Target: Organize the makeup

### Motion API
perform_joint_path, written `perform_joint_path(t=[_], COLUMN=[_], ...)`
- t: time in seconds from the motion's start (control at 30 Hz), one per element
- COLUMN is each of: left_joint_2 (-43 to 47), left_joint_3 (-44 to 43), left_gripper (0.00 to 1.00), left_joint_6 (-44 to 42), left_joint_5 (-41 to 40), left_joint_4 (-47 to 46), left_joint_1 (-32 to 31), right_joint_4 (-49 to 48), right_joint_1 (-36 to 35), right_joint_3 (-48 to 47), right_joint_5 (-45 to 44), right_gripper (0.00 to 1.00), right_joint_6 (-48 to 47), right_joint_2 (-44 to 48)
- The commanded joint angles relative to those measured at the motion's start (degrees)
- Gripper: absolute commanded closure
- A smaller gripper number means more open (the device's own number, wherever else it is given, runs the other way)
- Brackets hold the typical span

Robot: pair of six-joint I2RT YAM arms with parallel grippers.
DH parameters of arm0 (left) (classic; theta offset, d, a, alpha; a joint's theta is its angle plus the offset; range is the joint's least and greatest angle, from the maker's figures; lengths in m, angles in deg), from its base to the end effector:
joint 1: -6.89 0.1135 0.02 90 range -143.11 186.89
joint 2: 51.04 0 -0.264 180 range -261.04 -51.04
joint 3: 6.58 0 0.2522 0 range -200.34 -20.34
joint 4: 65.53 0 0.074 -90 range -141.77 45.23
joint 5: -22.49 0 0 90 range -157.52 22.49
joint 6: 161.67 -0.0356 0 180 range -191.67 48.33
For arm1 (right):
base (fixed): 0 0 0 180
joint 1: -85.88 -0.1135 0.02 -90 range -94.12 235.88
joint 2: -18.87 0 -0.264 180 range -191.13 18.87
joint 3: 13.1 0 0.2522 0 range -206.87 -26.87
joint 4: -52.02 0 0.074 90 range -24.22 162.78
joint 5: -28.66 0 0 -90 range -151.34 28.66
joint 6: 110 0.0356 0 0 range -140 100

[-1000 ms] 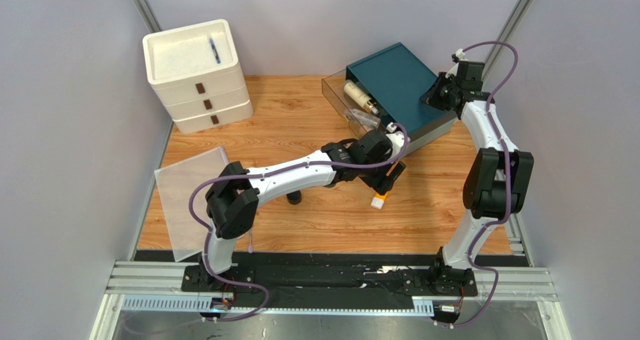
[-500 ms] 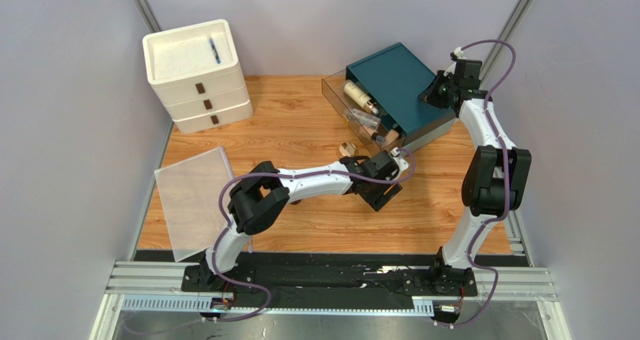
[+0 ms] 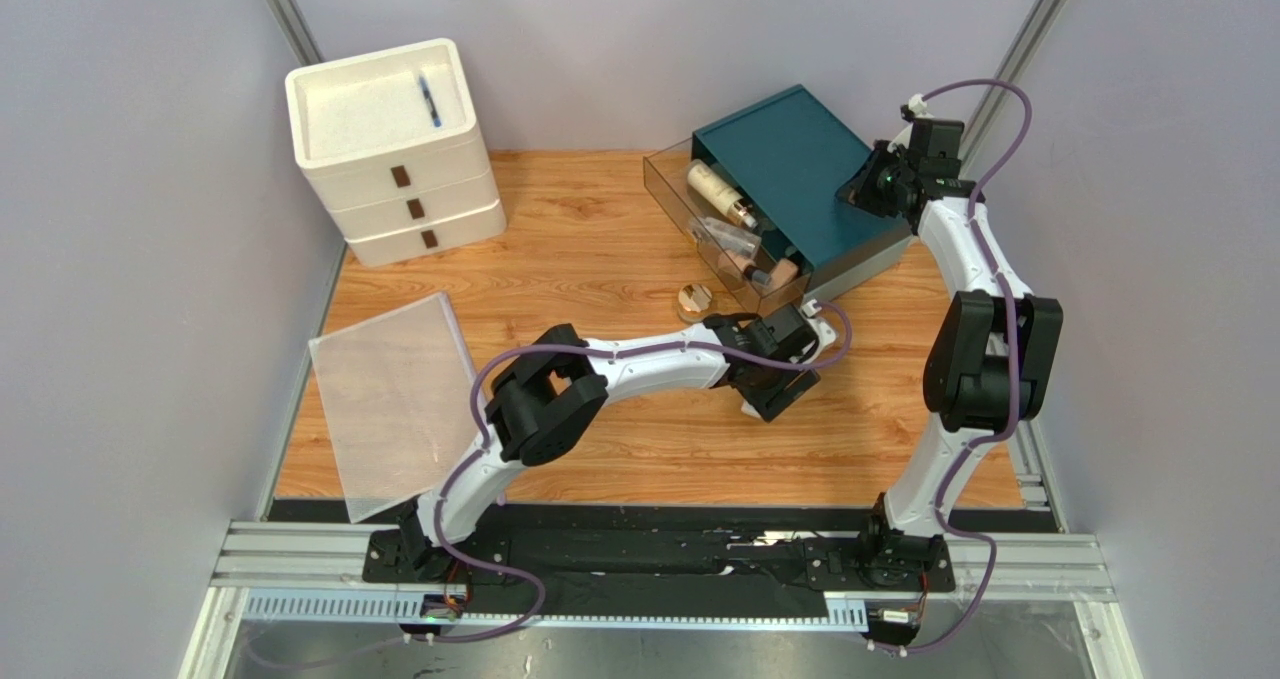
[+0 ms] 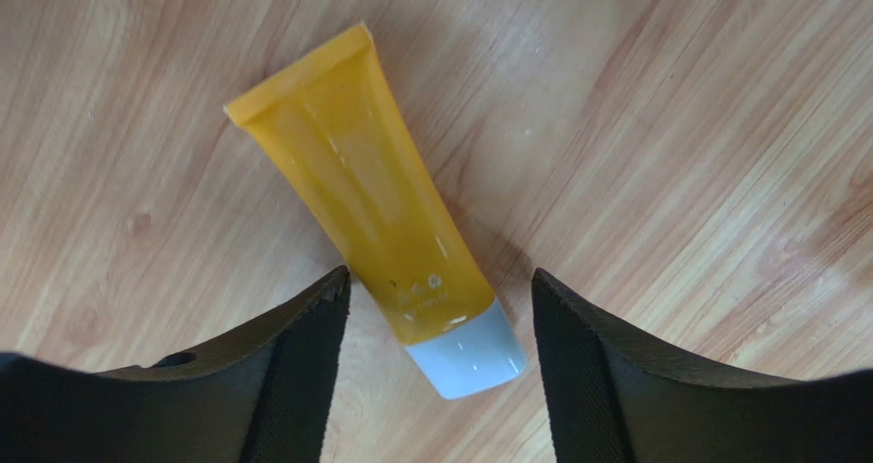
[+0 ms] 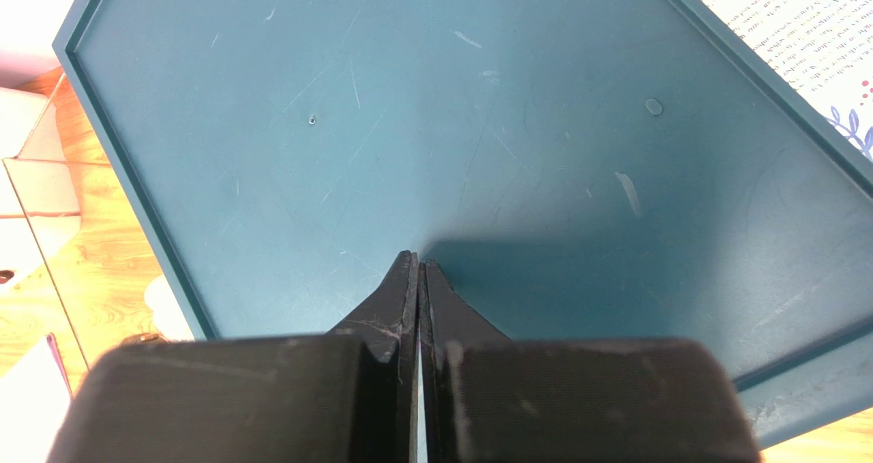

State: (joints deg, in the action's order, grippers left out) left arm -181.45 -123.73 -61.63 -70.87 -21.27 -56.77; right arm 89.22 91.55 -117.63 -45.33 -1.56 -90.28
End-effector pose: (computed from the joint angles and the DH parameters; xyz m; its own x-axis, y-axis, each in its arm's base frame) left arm 0.2217 -0.4431 0.1643 -0.5221 0.6623 -0.5374 0.8019 0.5957 -0.0449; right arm 0.4375 -0.0336 0.2704 -0.6641 0.3715 -0.6488 0.1059 0.9058 0.4102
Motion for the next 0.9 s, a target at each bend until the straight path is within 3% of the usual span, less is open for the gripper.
perform_joint_path(t=[0.0, 0.03, 0.13, 0.17, 0.3, 0.6, 0.87], left_joint_2=[-3.4, -3.6, -3.7, -3.5, -1.6, 10.8, 17.3], left_joint_3=[-3.7, -3.8, -3.4, -2.4, 0.6, 6.7, -0.3], left_gripper=[0.33, 0.37, 0.60, 0.75, 1.00, 1.00, 1.00], left_joint_6=[-2.0, -2.2, -3.2, -3.3, -3.3, -4.2, -6.8], left_joint_5=[1.9, 2.3, 2.9, 2.9, 4.6, 0.2, -7.9], left_joint_4=[3.7, 4.3, 5.4, 5.5, 6.0, 4.9, 6.6], left_joint_1=[-0.3, -0.3, -0.2, -0.2, -0.2, -0.2, 0.7], right_joint_4=[19.5, 19.4, 19.6, 19.6, 19.6, 19.4, 19.4], right_joint_1=[-0.5, -0.5, -0.5, -0.5, -0.5, -0.5, -0.5], right_joint_3=[7.4, 7.4, 7.2, 7.2, 7.0, 7.2, 7.3], right_joint_5=[-6.4, -6.3, -6.3, -6.3, -6.2, -5.8, -5.6], right_gripper=[1.00, 1.00, 1.00, 1.00, 1.00, 1.00, 1.00], right_joint_6=[-3.3, -3.3, -3.4, -3.4, -3.6, -3.4, -3.4], right_joint_2=[-9.4, -9.4, -9.3, -9.3, -9.3, -9.6, -9.9])
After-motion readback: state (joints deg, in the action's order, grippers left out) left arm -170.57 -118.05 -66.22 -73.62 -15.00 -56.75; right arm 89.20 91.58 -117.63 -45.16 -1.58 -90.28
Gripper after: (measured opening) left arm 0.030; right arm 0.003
